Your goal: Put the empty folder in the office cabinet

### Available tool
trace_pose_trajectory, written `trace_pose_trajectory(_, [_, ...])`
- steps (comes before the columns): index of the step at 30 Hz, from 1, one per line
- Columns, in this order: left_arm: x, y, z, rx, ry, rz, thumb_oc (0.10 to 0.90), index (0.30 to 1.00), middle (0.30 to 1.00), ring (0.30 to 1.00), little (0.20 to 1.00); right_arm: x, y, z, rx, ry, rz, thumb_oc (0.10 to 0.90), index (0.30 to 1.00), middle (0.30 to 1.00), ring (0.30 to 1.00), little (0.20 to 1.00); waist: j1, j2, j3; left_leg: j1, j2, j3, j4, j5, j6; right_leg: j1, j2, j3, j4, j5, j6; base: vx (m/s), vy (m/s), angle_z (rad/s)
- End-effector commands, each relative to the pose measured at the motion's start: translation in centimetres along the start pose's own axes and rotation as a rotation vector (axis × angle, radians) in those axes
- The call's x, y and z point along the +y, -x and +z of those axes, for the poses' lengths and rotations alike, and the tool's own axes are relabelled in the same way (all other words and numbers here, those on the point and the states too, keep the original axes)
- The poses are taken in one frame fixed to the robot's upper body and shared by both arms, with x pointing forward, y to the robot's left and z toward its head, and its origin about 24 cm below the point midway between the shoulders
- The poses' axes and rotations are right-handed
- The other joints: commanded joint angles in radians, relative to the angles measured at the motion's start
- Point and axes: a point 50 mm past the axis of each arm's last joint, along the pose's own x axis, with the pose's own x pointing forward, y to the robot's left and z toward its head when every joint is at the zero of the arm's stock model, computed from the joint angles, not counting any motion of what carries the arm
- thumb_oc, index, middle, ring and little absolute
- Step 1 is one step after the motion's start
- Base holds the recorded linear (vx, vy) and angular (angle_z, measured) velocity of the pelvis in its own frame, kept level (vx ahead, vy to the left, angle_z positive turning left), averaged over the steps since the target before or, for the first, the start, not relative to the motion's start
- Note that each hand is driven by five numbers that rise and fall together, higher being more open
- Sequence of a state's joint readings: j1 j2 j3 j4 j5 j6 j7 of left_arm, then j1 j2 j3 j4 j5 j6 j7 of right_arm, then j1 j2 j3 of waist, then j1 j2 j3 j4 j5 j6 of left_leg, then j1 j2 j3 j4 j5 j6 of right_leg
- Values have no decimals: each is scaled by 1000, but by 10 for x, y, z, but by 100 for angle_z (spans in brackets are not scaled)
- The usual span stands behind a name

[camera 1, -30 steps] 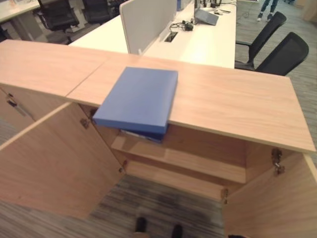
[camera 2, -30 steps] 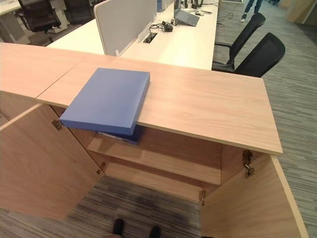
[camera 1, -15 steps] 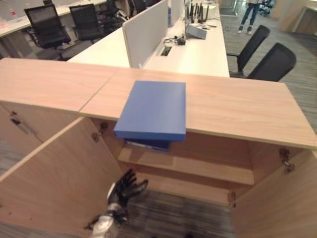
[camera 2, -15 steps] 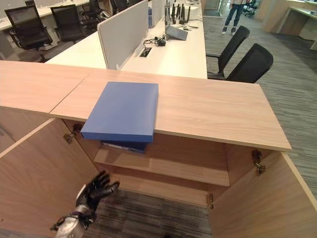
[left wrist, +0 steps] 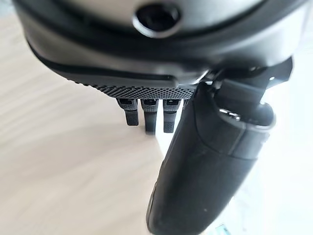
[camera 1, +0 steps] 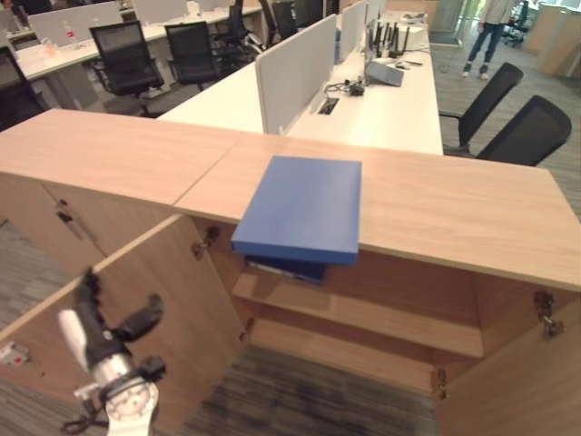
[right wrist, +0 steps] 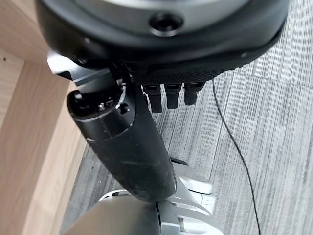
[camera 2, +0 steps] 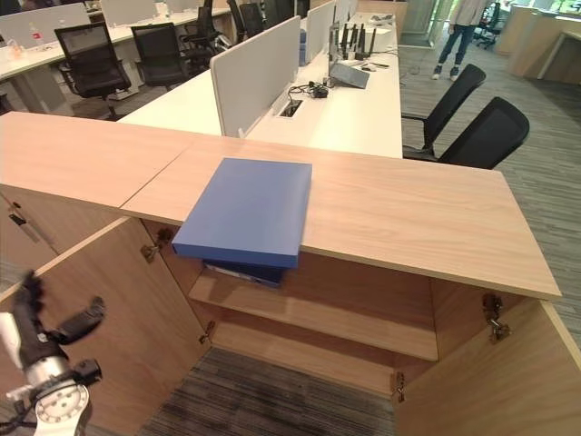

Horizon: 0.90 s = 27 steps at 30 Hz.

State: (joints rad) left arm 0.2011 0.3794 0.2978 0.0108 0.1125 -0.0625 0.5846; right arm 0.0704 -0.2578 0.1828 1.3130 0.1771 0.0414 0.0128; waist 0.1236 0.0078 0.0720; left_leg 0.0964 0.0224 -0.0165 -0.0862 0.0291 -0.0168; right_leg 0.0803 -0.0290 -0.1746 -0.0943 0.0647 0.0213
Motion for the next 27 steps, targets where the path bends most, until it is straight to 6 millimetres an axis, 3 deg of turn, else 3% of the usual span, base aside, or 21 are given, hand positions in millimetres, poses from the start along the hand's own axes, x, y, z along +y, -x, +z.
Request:
trace_pose_trajectory(1, [11, -29, 94, -501, -4, 134, 800, 900, 900, 900, 900, 30, -2, 28, -71, 53, 76, 800, 900, 900, 900, 900, -10, -37, -9, 8, 1, -33, -1, -83, -32, 74, -68, 18, 7, -73, 90, 30, -5, 9])
trace_pose_trajectory(4, [16, -28, 121, -669, -67, 161, 800, 900, 900, 900, 900, 34, -2, 29, -72, 76, 88, 800, 900, 900, 900, 900, -12, -33, -13, 14, 1, -32, -1, -89, -32, 77, -70, 16, 7, -74, 90, 13, -2, 2])
trace_pose_trajectory(5, [16, -28, 121, -671, -68, 161, 800, 900, 900, 900, 900, 35, -2, 29, -73, 76, 89, 800, 900, 900, 900, 900, -11, -34, -12, 14, 1, -32, -1, -89, -32, 77, -70, 16, 7, -74, 90, 0, 0, 0])
trace_pose_trajectory(7, [13, -24, 146, -826, -100, 138, 800, 900, 900, 900, 900, 36, -1, 28, -76, 95, 95, 800, 900, 900, 900, 900, -18, -32, -14, 18, 1, -31, -1, -93, -32, 80, -69, 17, 7, -73, 90, 0, 0, 0])
trace_pose_trajectory(11, [-4, -2, 178, -1013, -31, -87, 800, 900, 900, 900, 900, 34, -1, 29, -84, 98, 98, 800, 900, 900, 900, 900, -33, -30, -19, 21, 4, -28, -1, -95, -33, 82, -66, 16, 7, -75, 90, 1, -8, 0])
trace_pose_trajectory(12, [-12, 9, 184, -1048, 12, -211, 800, 900, 900, 900, 900, 33, -1, 31, -92, 92, 102, 800, 900, 900, 900, 900, -40, -27, -19, 20, 3, -26, -1, -95, -33, 81, -65, 17, 7, -74, 90, -37, -5, -1])
trace_pose_trajectory(17, [-27, 40, 201, -1105, 195, -613, 800, 900, 900, 900, 900, 33, -1, 33, -93, 84, 130, 800, 900, 900, 900, 900, -57, -22, -24, 27, 7, -17, -1, -101, -32, 83, -64, 20, 7, -75, 93, -4, -1, -4])
trace_pose_trajectory(21, [-31, 45, 204, -1139, 180, -680, 800, 900, 900, 900, 900, 34, -1, 33, -91, 95, 140, 800, 900, 900, 900, 900, -60, -23, -25, 30, 8, -14, -1, -103, -32, 85, -64, 19, 7, -75, 94, 0, 0, 0])
trace_pose_trajectory(27, [-46, 48, 204, -1216, 8, -740, 800, 900, 900, 900, 900, 36, -1, 37, -104, 114, 150, 800, 900, 900, 900, 900, -64, -25, -29, 35, 8, -10, -1, -107, -34, 90, -63, 25, 7, -77, 95, 0, 0, 0])
